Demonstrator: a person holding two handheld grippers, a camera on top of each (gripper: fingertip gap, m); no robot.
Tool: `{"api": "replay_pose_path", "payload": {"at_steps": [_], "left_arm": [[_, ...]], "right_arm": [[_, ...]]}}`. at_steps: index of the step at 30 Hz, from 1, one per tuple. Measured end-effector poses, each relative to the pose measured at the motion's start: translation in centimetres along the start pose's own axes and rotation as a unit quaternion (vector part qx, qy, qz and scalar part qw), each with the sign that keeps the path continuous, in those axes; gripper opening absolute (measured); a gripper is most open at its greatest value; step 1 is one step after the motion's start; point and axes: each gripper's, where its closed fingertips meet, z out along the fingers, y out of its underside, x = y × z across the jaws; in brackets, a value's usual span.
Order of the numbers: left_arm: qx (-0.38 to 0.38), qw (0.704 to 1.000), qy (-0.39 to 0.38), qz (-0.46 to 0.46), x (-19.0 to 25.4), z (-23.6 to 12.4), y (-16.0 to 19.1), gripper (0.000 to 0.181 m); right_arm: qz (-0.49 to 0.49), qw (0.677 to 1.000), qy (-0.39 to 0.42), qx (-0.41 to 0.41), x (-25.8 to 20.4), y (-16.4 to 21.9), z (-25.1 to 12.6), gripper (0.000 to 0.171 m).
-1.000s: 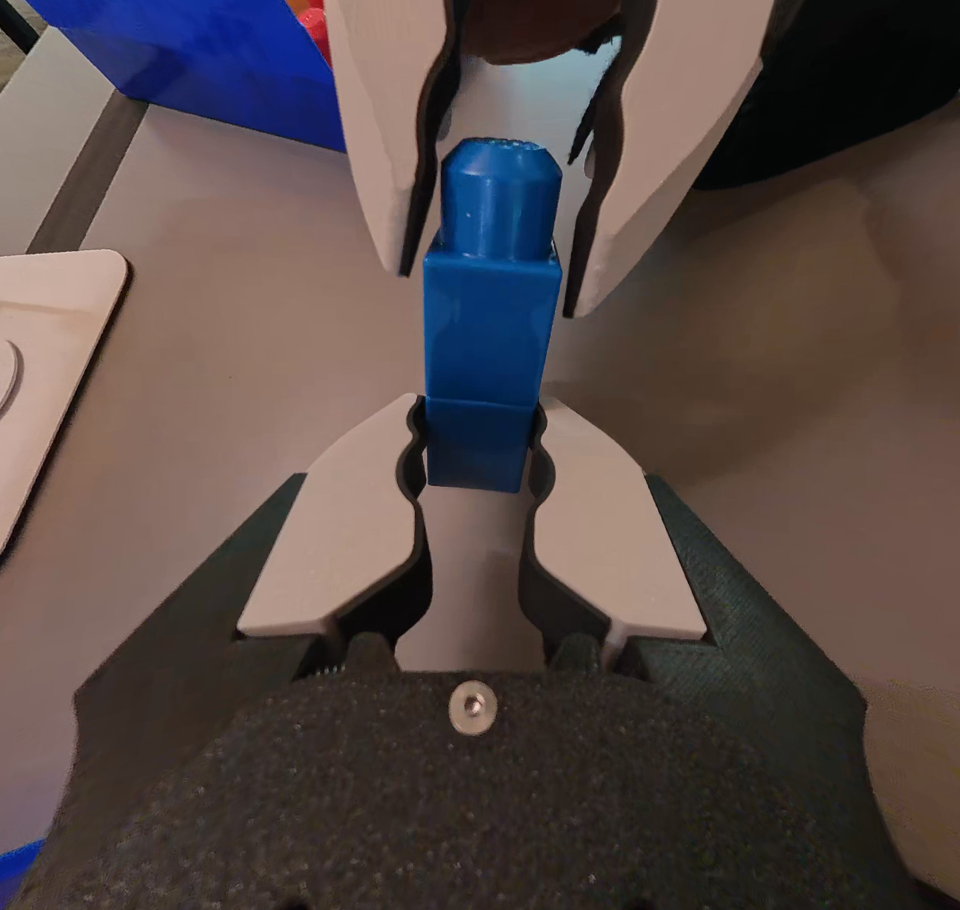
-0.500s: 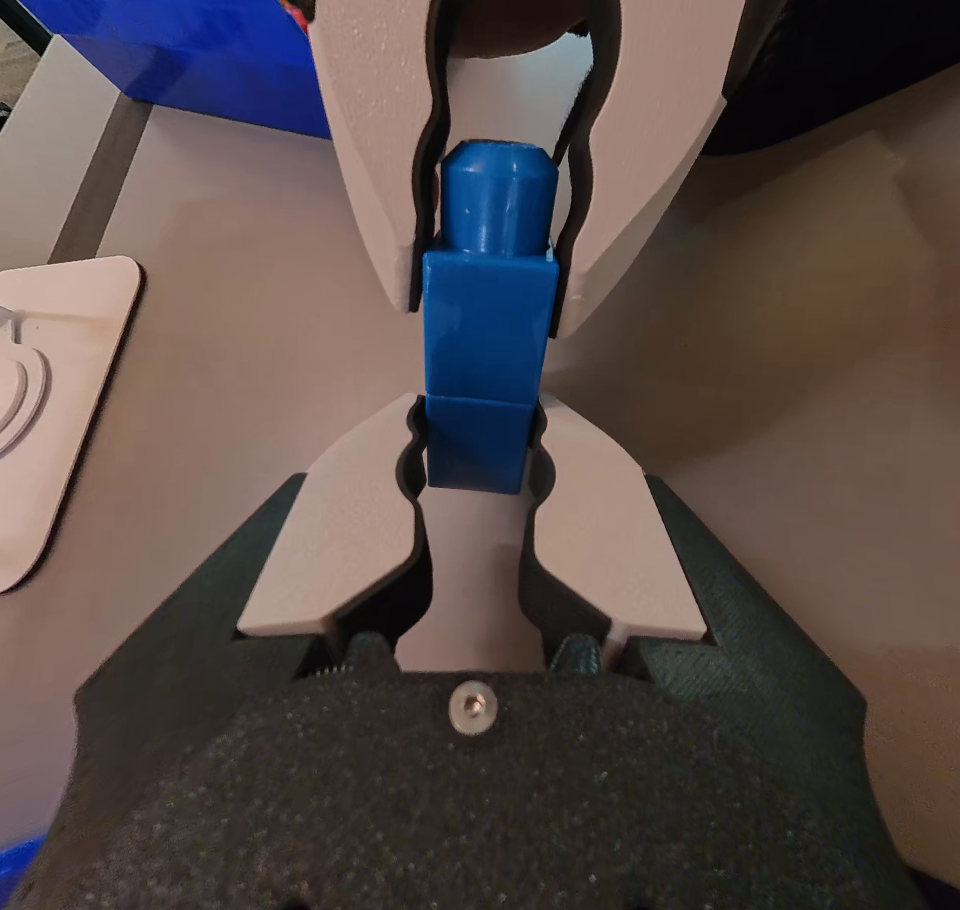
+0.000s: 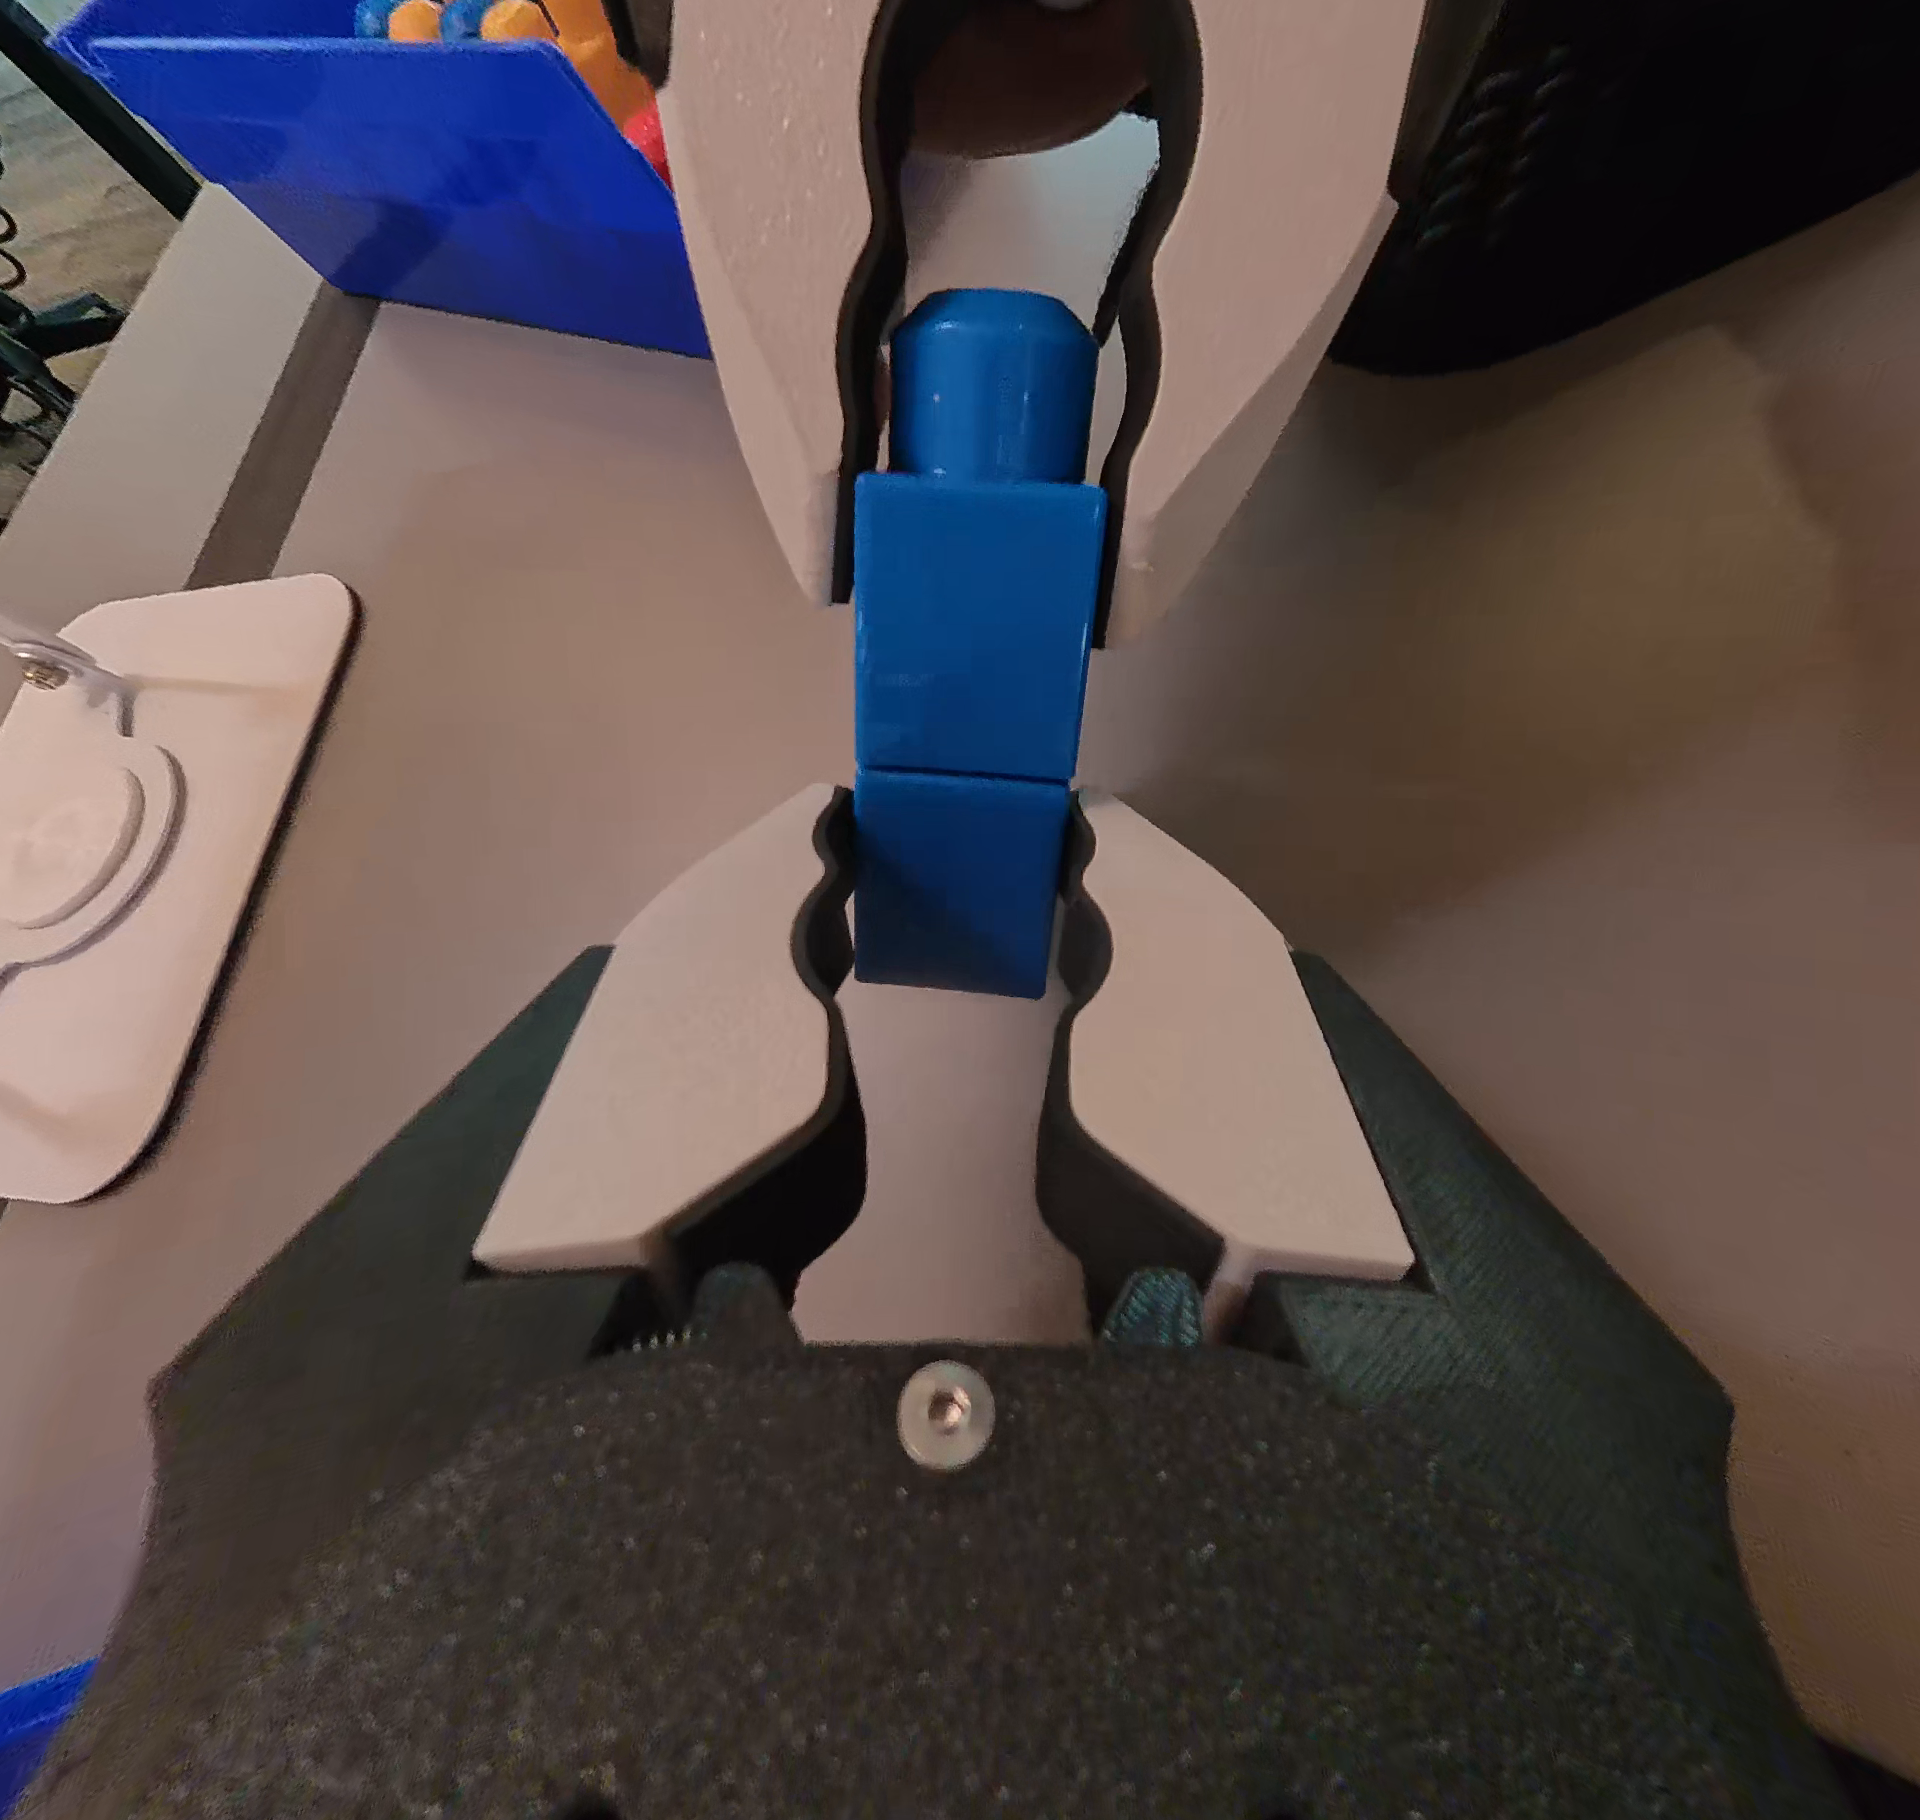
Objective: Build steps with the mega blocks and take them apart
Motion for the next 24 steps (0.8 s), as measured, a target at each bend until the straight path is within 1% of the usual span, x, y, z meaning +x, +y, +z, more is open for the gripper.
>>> {"api": "replay_pose_path", "payload": {"at_steps": [11, 12, 13, 14, 15, 17, 24], "left_arm": [[0.013, 1.000, -0.002, 0.009, 0.0, -0.5, -0.8, 0.038], [0.002, 1.000, -0.007, 0.012, -0.2, -0.5, -0.4, 0.038], [-0.025, 0.999, -0.019, 0.016, -0.7, -0.6, 0.8, 0.038], [-0.025, 0.999, -0.026, 0.007, -1.1, -0.7, 1.3, 0.038], [-0.003, 1.000, -0.022, -0.009, -1.4, -1.1, 1.1, 0.037], [0.005, 0.999, -0.034, -0.008, -2.0, -1.7, 0.5, 0.038], [0.015, 0.999, -0.043, -0.021, -2.6, -2.3, 0.6, 0.038]], "right_arm": [[0.000, 1.000, -0.008, 0.000, 0.0, 0.0, -0.8, 0.035], [0.001, 1.000, -0.005, 0.000, 0.1, 0.0, -1.0, 0.035], [0.004, 1.000, 0.000, 0.004, 0.4, 0.0, -1.5, 0.035], [0.010, 1.000, 0.007, 0.014, 0.9, -0.1, -2.3, 0.035], [0.014, 1.000, 0.012, 0.024, 1.3, -0.2, -3.2, 0.035], [0.016, 0.999, 0.031, 0.030, 2.1, -0.1, -4.3, 0.035], [0.027, 0.998, 0.039, 0.029, 2.7, 0.5, -4.9, 0.035]]}}
